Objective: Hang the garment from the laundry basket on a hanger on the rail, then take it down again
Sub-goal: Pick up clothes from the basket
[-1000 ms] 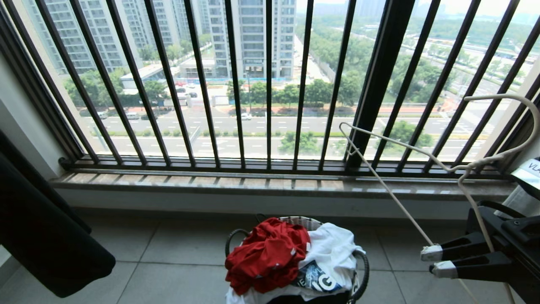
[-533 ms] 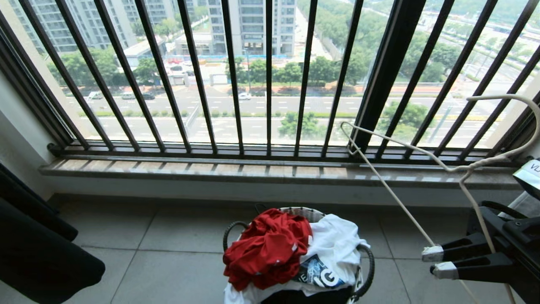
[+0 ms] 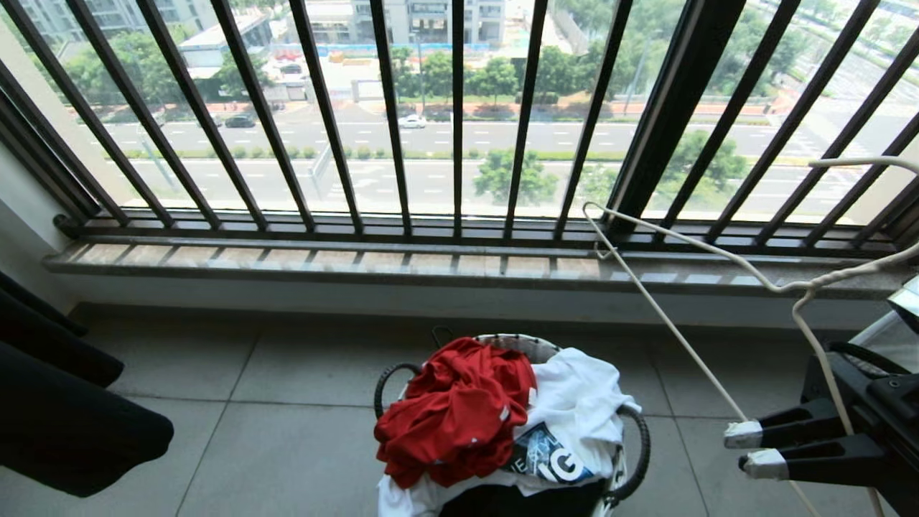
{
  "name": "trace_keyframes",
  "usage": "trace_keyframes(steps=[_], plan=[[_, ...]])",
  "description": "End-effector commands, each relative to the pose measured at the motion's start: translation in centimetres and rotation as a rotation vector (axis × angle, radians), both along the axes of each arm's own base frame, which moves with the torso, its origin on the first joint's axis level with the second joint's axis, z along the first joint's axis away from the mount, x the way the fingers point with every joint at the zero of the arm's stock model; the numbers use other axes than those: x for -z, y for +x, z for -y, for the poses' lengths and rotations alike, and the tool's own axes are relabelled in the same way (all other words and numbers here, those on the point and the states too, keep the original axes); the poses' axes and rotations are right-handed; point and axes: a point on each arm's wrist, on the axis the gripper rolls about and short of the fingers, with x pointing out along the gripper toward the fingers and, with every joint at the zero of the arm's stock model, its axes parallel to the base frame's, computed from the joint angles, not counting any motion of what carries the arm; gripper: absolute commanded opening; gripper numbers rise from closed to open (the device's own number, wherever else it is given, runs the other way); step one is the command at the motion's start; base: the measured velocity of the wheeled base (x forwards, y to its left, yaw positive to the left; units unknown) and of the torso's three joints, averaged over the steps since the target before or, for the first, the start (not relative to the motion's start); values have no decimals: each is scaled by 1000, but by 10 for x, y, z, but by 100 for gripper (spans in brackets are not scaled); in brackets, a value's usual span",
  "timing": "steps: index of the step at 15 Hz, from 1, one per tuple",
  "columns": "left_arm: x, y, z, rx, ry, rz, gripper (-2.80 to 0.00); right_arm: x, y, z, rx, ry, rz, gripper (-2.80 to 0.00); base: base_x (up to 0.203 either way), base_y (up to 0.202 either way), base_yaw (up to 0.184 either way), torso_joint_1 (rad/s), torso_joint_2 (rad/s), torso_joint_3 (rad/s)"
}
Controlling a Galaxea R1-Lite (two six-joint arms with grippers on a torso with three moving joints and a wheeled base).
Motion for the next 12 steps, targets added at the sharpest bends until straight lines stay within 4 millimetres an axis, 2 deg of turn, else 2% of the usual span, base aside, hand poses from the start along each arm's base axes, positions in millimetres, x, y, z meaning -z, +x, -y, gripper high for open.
trace_keyframes(steps=[1,9,12], plan=[[0,0,0,-1,-1,-1,-280,-1,-2,0,-6,5,10,-280,0,0,0,7,11,-195],[0,0,0,-1,1,-1,-280,-1,-4,0,-7,5,9,-280,0,0,0,2,6,-197],[0,0,0,-4,-4,-1,-280,0,-3,0,-7,5,9,-280,0,0,0,1,-1,-105]])
